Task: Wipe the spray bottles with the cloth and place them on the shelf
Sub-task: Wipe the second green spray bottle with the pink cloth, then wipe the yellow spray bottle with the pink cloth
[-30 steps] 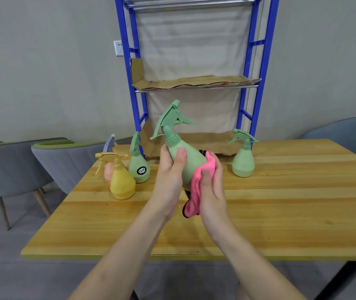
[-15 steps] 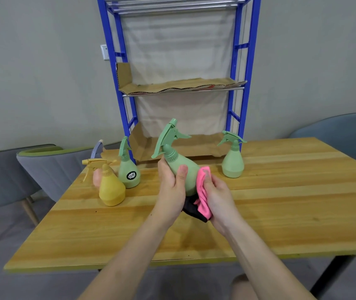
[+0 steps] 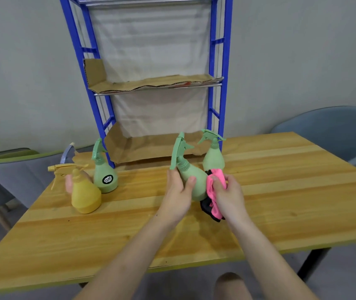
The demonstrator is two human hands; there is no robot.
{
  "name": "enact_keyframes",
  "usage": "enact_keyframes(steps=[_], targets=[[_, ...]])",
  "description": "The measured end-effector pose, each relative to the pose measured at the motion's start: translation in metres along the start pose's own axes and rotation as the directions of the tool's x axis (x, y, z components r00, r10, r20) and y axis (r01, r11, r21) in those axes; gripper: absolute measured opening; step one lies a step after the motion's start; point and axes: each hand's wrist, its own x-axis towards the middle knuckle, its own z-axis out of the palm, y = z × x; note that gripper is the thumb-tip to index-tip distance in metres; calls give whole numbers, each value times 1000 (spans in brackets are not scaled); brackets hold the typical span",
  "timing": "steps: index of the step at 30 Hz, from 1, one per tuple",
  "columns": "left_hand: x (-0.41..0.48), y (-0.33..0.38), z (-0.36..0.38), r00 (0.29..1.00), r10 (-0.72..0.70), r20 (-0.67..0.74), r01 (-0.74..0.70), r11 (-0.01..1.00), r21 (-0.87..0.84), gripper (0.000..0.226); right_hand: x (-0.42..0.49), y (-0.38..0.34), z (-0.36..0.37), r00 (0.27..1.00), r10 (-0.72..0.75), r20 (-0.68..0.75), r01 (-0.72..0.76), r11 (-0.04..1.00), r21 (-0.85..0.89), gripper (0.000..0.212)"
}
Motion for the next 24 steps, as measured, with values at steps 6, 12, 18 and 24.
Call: enact_keyframes(steps=[6,12,18,24], targets=[[28,-8,34,997,12,-77,0,988,154,49,9,12,-44,992,-54,-118,55,998,2,17],[56,-15,75,998,-4,-65,25,942,335,55,16,16,-76,973,-145,-181,142,989,-32,21],[76,-16,98,994,-44,-101,81,914,398,67,24,25,-90,965,-144,-219,146,989,-8,23],[84,-9,114,988,-73,-138,123,909,397,67,22,27,-89,959,-147,-243,156,988,16,22]])
